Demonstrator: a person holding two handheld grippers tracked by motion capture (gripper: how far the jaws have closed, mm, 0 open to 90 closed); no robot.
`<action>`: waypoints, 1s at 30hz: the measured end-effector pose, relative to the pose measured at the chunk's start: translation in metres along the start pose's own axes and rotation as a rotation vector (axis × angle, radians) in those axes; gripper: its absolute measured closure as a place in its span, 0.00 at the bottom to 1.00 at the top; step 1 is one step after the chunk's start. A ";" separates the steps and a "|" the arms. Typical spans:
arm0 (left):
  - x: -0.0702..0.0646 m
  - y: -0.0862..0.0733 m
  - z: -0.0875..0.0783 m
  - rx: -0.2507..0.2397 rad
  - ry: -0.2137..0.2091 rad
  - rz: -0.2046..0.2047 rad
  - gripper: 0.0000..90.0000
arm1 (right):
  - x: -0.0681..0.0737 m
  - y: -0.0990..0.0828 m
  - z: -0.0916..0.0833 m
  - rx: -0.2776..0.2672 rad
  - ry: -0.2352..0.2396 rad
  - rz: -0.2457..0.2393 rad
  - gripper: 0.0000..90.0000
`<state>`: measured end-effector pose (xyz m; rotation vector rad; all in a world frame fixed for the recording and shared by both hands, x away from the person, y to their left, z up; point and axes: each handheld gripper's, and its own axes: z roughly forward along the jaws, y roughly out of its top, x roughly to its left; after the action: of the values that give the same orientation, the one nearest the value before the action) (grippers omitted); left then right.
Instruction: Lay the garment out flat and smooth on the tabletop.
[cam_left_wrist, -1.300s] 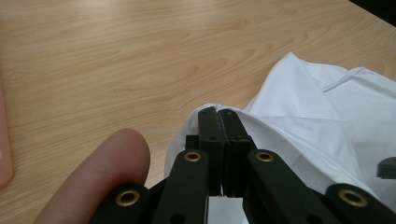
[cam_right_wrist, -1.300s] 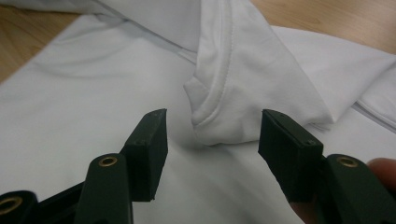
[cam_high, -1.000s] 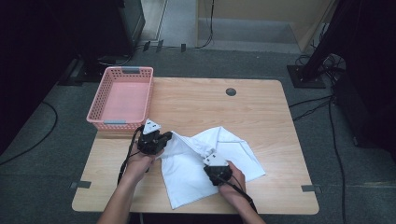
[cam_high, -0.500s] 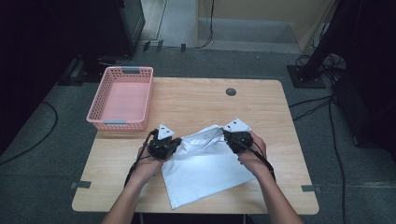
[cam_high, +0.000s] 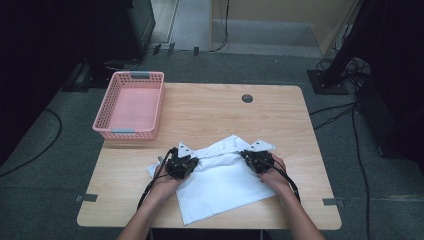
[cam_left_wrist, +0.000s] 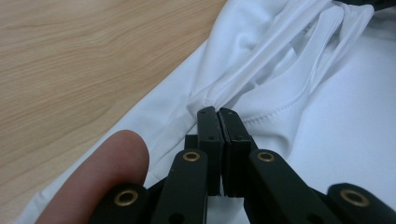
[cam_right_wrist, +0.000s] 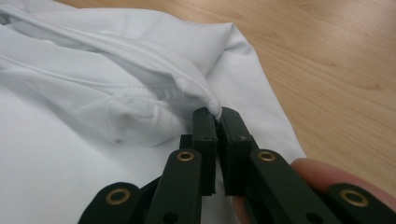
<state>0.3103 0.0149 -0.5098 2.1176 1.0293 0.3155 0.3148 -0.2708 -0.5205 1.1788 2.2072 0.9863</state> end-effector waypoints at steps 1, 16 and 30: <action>-0.002 -0.001 -0.001 -0.001 -0.011 0.003 1.00 | 0.002 -0.004 -0.004 -0.003 -0.005 -0.006 0.97; -0.026 0.011 -0.044 -0.093 -0.118 0.045 0.98 | 0.030 -0.013 -0.081 -0.114 -0.007 0.037 0.98; -0.006 0.051 -0.062 -0.206 -0.016 0.004 1.00 | 0.022 0.049 -0.104 -0.279 -0.060 0.048 0.98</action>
<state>0.3036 0.0223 -0.4297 1.9346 0.9417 0.3886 0.2601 -0.2732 -0.4171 1.1203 1.9272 1.2162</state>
